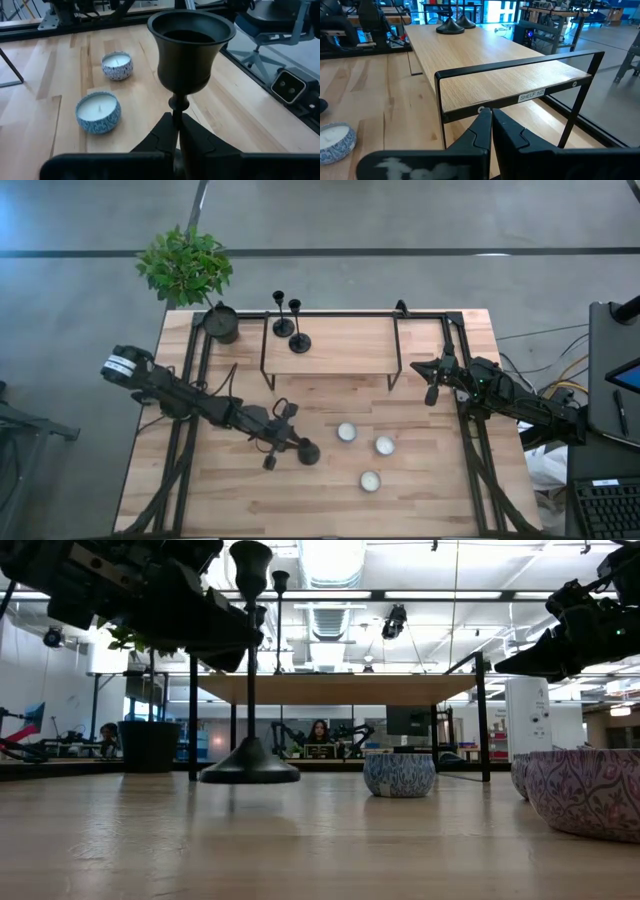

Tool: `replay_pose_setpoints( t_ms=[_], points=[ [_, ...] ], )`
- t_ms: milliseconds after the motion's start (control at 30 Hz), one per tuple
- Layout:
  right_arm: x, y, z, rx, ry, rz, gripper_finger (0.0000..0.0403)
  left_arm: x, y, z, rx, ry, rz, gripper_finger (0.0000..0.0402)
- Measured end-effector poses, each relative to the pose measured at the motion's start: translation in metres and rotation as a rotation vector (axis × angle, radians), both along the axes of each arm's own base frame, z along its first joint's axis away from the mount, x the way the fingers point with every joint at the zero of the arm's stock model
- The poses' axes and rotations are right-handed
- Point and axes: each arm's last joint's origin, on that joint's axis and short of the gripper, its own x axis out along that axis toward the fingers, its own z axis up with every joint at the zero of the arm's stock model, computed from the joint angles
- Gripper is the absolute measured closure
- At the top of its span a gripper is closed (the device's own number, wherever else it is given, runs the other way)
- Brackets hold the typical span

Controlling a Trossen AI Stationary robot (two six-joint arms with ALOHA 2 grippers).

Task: Pick & Place candle stick holders
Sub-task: Put the black candle holder on the shelf

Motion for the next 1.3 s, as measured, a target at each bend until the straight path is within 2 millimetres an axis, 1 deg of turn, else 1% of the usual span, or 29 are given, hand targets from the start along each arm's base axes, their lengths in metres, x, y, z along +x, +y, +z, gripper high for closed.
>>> replay_pose_setpoints(
  t_ms=[233, 400, 500, 600, 833, 967, 1100, 1300],
  points=[
    [0.000, 0.000, 0.000, 0.000, 0.000, 0.000, 0.0394, 0.004, 0.002, 0.013, -0.008, -0.028, 0.023, 0.0386],
    [0.000, 0.000, 0.000, 0.000, 0.000, 0.000, 0.0394, 0.002, 0.008, 0.032, 0.048, 0.052, 0.047, 0.0386],
    [0.000, 0.000, 0.000, 0.000, 0.000, 0.000, 0.0394, 0.000, 0.014, 0.047, 0.074, 0.044, 0.056, 0.0386],
    [0.000, 0.000, 0.000, 0.000, 0.000, 0.000, 0.0394, -0.003, 0.027, 0.058, 0.079, 0.020, 0.099, 0.0386],
    [0.000, 0.000, 0.000, 0.000, 0.000, 0.000, 0.0394, -0.019, 0.060, 0.073, 0.060, 0.011, 0.224, 0.0386],
    [0.000, 0.000, 0.000, 0.000, 0.000, 0.000, 0.0394, -0.028, 0.072, 0.082, 0.057, -0.002, 0.270, 0.0386],
    [0.000, 0.000, 0.000, 0.000, 0.000, 0.000, 0.0394, -0.033, 0.083, 0.092, 0.062, 0.026, 0.315, 0.0386],
    [0.000, 0.000, 0.000, 0.000, 0.000, 0.000, 0.0394, -0.033, 0.099, 0.109, 0.096, 0.045, 0.371, 0.0386]
  ],
)
